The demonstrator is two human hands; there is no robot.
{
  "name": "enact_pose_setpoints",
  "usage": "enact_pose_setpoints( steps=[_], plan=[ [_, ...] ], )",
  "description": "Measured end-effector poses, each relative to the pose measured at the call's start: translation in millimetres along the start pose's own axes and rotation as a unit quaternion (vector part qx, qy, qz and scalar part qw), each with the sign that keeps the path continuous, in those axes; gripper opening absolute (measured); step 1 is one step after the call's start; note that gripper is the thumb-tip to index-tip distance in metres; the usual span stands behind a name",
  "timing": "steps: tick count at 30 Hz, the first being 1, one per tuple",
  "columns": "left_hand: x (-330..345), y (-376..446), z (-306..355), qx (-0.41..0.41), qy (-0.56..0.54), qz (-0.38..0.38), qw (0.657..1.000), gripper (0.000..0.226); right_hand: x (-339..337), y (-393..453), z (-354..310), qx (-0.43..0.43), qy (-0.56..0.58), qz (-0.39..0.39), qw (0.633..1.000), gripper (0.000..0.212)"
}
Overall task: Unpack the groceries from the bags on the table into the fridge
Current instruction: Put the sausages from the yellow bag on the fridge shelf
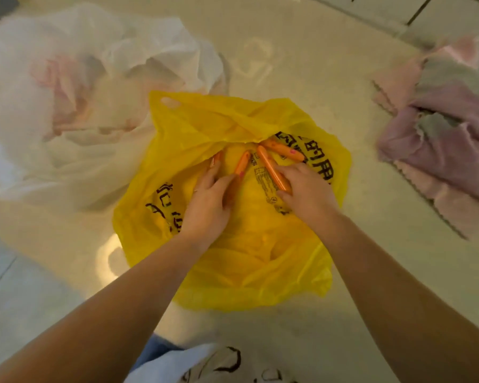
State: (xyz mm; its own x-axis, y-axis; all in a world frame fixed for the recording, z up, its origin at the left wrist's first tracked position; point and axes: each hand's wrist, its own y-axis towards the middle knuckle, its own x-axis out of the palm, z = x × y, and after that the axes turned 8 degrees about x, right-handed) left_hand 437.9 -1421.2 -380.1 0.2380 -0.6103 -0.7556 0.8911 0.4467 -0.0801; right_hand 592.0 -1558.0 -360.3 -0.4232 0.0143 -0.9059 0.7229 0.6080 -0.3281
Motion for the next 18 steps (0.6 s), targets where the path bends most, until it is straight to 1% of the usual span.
enact_pose_setpoints(
  steps=[2,4,8,10,12,13,16,18],
  plan=[
    [10,-1,5,0.001,0.01,0.017,1.0,0.054,5,5,4,-0.004,0.002,-0.005,1.0,0.061],
    [16,-3,8,0.019,0.019,0.031,0.999,0.055,8,8,5,-0.024,0.012,0.003,1.0,0.059],
    [15,-7,11,0.038,0.023,0.053,0.998,0.049,4,18,3,-0.061,0.006,0.056,0.997,0.047],
    [12,-6,13,0.038,0.02,0.061,0.997,0.053,2,25,2,-0.076,0.021,0.092,0.993,0.044],
    [9,-5,15,0.022,0.011,0.062,0.998,0.061,3,33,3,-0.097,0.04,0.124,0.987,0.047],
    [8,-4,16,0.005,0.005,0.058,0.998,0.064,3,36,3,-0.102,0.04,0.128,0.986,0.051],
    [6,-4,18,-0.059,0.01,0.019,0.998,0.065,6,44,3,-0.096,0.018,0.098,0.99,0.061],
    [7,-4,18,-0.067,0.014,0.008,0.998,0.065,10,46,3,-0.087,0.007,0.096,0.992,0.06]
  ],
)
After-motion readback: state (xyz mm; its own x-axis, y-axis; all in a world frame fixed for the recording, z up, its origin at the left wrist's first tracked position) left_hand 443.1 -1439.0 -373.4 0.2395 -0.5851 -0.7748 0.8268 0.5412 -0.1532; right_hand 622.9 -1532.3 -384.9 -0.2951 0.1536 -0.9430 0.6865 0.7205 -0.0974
